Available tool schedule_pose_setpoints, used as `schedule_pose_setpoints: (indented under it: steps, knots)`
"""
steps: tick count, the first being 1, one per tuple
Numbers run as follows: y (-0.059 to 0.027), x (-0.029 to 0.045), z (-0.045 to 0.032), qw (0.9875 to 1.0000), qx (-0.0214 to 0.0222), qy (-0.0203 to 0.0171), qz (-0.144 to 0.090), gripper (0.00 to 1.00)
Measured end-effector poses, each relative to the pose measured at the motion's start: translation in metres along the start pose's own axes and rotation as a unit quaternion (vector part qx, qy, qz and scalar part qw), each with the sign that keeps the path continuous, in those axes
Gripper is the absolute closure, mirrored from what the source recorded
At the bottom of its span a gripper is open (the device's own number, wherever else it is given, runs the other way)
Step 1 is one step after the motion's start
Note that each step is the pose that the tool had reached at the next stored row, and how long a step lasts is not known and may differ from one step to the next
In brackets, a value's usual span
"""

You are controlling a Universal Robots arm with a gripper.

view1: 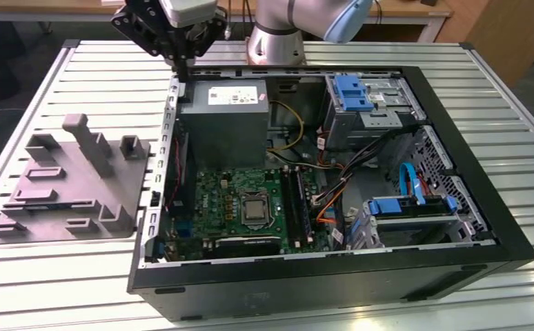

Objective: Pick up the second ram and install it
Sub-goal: 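Reach for the second ram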

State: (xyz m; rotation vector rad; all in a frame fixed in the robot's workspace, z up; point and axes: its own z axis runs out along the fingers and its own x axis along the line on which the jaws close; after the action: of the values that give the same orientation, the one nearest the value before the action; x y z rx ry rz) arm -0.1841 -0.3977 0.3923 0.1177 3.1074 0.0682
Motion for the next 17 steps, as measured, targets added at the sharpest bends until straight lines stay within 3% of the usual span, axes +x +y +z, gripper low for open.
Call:
schedule_pose_setpoints:
  steps: [17]
  knots:
    - [-0.0012,0.0162,-0.0003,1.0,0.0,-0.0004,0.0,0.9]
